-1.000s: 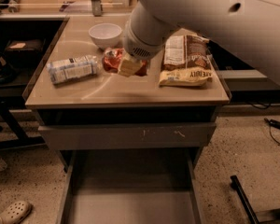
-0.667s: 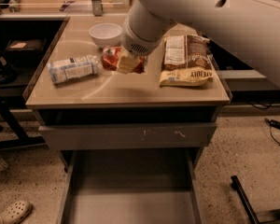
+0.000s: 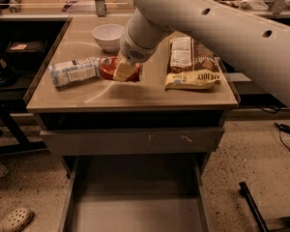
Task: Pick coke can from middle drawer and place on counter
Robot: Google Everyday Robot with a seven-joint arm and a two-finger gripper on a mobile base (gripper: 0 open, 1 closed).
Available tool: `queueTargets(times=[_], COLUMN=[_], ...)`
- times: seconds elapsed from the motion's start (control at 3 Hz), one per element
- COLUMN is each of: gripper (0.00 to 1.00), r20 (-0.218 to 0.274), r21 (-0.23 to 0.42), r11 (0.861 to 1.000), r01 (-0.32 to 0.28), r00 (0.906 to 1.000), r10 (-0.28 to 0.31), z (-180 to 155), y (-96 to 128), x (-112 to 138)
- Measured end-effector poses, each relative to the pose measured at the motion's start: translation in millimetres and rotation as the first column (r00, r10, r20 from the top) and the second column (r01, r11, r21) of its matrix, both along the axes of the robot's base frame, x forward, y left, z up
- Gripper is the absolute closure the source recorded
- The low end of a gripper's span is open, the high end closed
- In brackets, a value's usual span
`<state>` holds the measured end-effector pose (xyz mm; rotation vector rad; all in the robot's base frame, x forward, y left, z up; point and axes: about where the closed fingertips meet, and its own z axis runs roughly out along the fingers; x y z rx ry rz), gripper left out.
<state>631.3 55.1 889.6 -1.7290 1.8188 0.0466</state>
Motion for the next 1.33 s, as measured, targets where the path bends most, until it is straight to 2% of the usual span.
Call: queueTargets(times=[0.67,1.0,1.33], gripper=[1.0,1.0,0.82], r20=[-0.043,-0.049,-0.049], r21=[0.021,0.016,0.016], r11=[1.0,1.0,1.0], r01=[-0.008,0.002,0.002], r00=[0.999,0.9988,0.9988], r10=[0.009,-0.001,-0.001], z=[-32,-42,-42], y=[0,-4,-4], x=[17,19,19])
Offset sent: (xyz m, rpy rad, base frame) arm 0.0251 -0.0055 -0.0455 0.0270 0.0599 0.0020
